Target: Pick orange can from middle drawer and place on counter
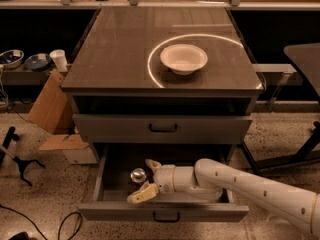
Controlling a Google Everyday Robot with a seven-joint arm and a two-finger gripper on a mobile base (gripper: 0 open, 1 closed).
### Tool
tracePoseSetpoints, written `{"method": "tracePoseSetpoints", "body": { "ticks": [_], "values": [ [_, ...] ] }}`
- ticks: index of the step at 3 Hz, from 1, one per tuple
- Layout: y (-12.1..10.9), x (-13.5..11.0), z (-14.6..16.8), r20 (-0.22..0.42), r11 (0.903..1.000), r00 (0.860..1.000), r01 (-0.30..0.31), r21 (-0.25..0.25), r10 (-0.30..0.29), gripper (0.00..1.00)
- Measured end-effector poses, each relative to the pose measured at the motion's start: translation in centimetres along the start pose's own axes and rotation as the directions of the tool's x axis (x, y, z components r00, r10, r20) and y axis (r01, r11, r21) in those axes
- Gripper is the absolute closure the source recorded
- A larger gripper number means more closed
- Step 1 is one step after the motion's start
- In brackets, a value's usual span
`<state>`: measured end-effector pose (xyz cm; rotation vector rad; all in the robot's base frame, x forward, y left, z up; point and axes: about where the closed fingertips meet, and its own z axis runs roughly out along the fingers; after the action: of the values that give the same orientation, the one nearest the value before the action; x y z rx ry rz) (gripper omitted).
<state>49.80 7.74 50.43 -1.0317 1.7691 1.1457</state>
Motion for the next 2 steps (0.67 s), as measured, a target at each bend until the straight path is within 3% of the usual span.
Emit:
{"method": "tracePoseSetpoints", "body": {
  "ticks": [2],
  "values": [
    [-2.0,-2.2,2.4,0.125,0.9958,0.990,0.061,0.068,-0.069,0.00]
  ]
}}
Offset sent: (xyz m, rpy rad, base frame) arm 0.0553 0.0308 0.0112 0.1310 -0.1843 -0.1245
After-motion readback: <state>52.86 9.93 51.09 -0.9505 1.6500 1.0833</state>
